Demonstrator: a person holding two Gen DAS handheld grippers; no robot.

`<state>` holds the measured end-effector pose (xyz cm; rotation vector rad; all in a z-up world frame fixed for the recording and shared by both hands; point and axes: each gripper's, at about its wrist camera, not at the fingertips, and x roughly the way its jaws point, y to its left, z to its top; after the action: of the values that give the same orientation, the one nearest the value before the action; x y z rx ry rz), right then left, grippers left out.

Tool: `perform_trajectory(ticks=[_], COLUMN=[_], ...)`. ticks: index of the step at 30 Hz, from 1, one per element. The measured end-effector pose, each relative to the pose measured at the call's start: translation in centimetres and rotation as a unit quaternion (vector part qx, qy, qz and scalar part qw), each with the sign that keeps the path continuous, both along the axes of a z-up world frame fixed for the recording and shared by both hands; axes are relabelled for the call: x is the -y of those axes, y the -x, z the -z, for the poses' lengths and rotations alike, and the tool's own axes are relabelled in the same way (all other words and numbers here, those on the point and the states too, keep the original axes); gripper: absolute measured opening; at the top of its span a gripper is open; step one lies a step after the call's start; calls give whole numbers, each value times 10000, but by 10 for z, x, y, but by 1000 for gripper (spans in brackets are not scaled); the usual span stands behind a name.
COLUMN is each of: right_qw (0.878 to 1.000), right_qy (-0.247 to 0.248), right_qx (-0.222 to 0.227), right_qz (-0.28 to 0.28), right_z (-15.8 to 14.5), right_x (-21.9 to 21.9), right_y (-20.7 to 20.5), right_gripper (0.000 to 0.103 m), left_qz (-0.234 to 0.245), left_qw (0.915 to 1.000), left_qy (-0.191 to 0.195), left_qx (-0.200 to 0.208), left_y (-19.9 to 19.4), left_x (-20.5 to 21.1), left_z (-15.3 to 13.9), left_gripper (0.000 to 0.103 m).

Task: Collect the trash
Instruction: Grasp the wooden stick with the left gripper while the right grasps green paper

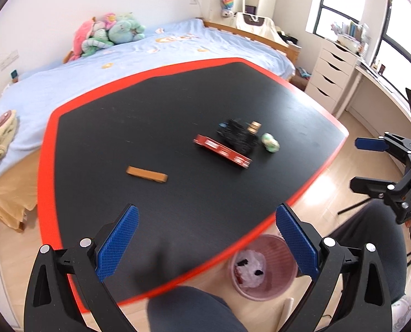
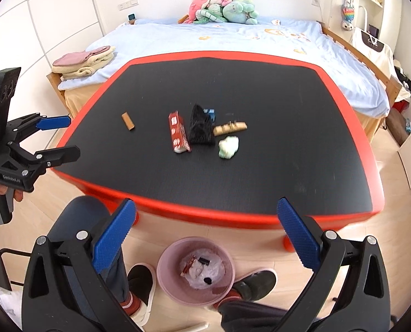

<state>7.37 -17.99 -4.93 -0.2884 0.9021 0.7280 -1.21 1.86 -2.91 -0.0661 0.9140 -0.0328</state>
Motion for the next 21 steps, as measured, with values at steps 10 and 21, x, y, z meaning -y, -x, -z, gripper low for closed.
perform_trajectory(ticks=[10, 21], right_qw=[9996, 9974], right_qy=[248, 509], right_qx=[-141, -483], right_qz=[74, 179], right_z=[15, 53], right_x=[-30, -53], right_y=[-53, -93], right_gripper=[100, 100], left_qz=[-146, -31], left_qw=[9993, 9966], left_qy=[-68, -97], left_qx=[-351, -822], left_y=[-46, -85], left_x=[-45, -68], left_z=[23, 66], left_gripper=[95, 95])
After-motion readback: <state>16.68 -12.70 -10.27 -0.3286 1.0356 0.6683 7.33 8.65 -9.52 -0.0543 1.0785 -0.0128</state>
